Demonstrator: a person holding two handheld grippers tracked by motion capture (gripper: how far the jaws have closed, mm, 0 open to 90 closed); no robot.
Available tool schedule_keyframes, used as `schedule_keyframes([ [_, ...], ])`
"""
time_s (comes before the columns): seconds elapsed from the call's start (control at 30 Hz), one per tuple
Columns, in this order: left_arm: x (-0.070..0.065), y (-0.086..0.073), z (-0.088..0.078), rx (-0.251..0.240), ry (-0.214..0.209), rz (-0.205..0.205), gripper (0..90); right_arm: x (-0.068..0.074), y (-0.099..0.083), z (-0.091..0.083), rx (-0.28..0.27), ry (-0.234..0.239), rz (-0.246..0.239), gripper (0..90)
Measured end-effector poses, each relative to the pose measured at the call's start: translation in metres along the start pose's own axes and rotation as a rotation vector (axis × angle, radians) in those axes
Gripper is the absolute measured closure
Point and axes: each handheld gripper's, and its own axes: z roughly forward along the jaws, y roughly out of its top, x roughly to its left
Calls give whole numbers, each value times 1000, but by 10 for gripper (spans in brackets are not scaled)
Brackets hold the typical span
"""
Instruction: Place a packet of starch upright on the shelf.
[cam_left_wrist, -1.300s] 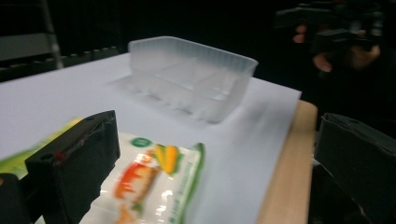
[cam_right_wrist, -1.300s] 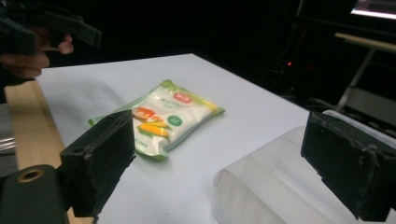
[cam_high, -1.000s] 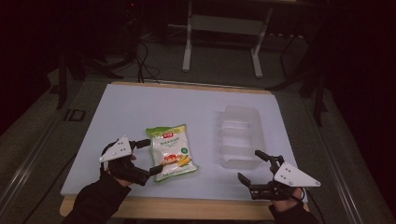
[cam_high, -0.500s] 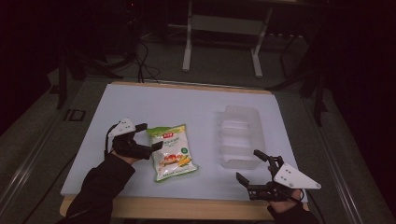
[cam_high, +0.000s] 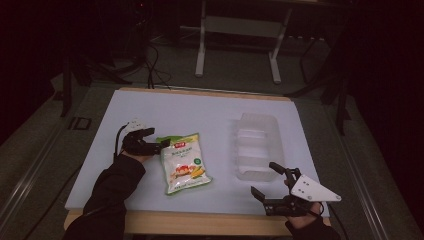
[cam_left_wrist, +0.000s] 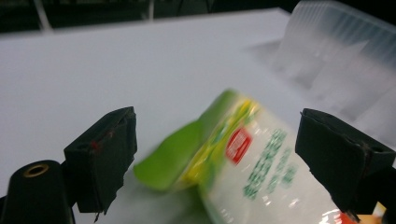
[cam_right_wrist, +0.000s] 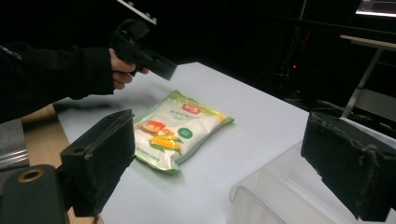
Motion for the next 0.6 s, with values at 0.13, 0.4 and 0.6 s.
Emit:
schedule_keyframes([
  [0.13,4,-10,12,58,12,-9,134,0,-1,1,3,1,-2,98],
  [0.4,9,-18,24,124,13,3,135,0,-2,3,16,12,-2,98],
  [0.6,13,-21,30,168,-15,-15,154,-1,-3,4,20,17,7,98],
])
